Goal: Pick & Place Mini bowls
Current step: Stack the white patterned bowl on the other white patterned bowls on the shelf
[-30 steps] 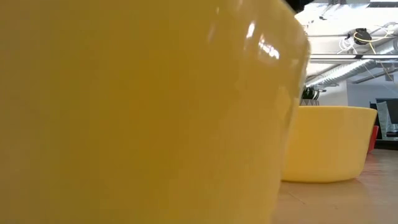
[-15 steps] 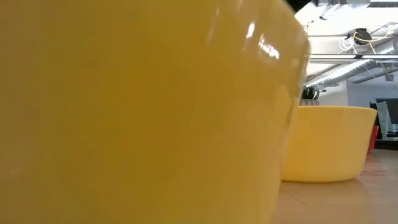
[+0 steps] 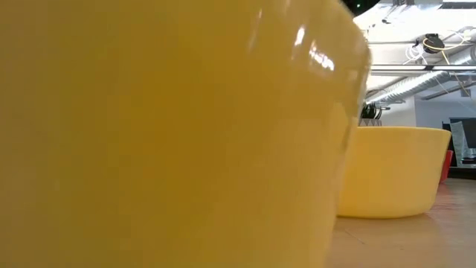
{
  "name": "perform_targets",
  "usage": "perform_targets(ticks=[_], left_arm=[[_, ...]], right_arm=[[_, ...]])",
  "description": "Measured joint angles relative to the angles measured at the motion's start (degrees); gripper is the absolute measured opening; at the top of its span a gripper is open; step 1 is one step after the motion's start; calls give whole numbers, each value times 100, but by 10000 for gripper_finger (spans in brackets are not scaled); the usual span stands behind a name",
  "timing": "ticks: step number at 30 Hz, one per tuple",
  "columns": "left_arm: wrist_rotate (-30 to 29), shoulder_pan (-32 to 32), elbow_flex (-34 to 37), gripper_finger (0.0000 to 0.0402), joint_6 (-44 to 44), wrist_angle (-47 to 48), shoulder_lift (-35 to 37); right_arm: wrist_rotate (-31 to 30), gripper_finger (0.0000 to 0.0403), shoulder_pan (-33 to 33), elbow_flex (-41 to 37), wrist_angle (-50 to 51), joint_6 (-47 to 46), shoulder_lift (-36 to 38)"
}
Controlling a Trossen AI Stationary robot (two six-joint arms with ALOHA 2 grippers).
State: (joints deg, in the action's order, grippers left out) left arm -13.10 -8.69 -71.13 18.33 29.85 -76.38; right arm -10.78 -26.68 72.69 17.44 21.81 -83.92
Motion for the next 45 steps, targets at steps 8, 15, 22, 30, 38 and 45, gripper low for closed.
perform_targets(ticks=[8,15,22,30,38,45], left_arm=[[0,0,0,108,9,7,0],[2,0,0,108,15,9,0],[2,0,0,108,15,11,0],[2,0,0,108,13,11,0],[5,0,0,108,107,11,0],[9,0,0,108,131,15,0]], right_arm=[[-889,3,-7,0,-170,473,-211],[-846,5,13,0,-248,487,-223],[-848,16,0,0,-261,310,-227],[-853,19,0,0,-266,292,-227],[-855,19,0,-4,-266,280,-227],[-849,20,0,-7,-205,-11,-227]])
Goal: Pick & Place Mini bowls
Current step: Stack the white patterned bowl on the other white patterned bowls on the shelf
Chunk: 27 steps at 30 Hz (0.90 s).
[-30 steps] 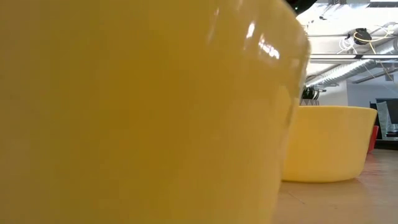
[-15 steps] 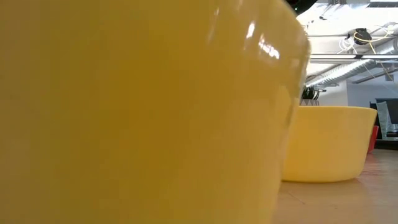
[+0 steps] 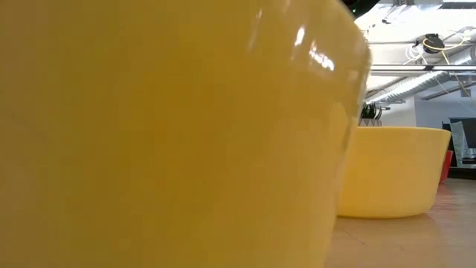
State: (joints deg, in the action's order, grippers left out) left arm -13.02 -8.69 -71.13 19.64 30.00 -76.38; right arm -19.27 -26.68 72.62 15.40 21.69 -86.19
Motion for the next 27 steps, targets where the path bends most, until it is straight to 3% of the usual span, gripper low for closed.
perform_targets(ticks=[27], left_arm=[[0,0,0,108,15,201,0]], right_arm=[[5,21,0,-2,-39,0,1]])
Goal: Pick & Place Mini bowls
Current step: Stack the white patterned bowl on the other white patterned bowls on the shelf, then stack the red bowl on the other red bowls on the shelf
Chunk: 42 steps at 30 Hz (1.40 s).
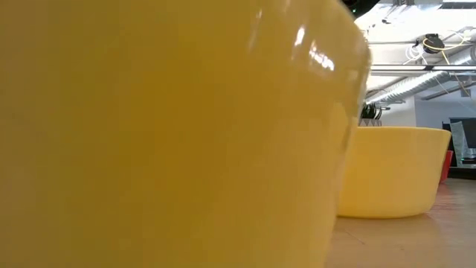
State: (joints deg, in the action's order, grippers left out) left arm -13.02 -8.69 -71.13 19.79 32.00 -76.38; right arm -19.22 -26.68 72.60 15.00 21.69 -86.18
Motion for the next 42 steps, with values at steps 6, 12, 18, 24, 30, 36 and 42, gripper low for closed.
perform_targets(ticks=[6,12,18,24,30,36,42], left_arm=[[0,0,0,108,-2,-2,0],[1,0,0,108,-3,-3,0],[2,-1,0,108,-6,-4,0],[2,-1,2,108,-9,-6,0],[0,0,2,108,-49,-12,0],[-57,-2,2,108,-59,-248,-48],[-58,-2,1,108,7,-383,-160]], right_arm=[[7,49,0,0,-4,39,1],[-4,99,0,0,-74,46,10],[-28,131,78,-2,-272,215,255],[-20,139,453,-2,158,-29,1024],[-4,132,1111,0,1384,-582,1879],[4,126,1968,0,2822,-1655,2414],[721,126,2813,-532,3414,-2862,2678]])
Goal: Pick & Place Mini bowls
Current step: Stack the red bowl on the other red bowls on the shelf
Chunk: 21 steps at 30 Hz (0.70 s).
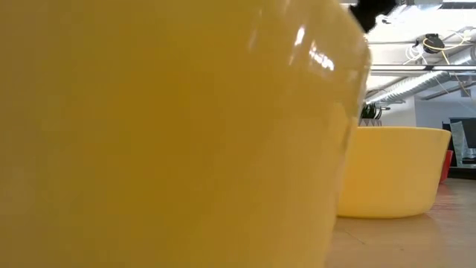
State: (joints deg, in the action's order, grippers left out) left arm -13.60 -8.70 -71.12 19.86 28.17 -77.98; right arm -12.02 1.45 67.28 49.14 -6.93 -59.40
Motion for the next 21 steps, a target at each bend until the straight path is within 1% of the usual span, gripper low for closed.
perform_targets(ticks=[2,5,7,9,11,13,17,21], left_arm=[[0,-1,10,108,17,17,-79],[6,-20,4,108,10,-50,-186],[27,-38,12,108,15,-102,-230],[19,-41,-12,108,34,-209,-302],[42,-42,11,108,41,-80,-330],[99,-42,1,108,103,-171,-378],[132,-42,5,108,166,-124,-437],[135,-42,1,108,166,-135,-499]], right_arm=[[183,128,226,-332,-5,-359,46],[185,135,493,-892,-34,-784,66],[239,142,613,-1305,-139,-906,65],[489,152,696,-1716,-343,-987,64],[782,163,739,-2078,-632,-1188,64],[919,176,769,-2377,-792,-1394,64],[894,195,769,-2710,-810,-1516,64],[762,201,769,-2916,-830,-1679,50]])
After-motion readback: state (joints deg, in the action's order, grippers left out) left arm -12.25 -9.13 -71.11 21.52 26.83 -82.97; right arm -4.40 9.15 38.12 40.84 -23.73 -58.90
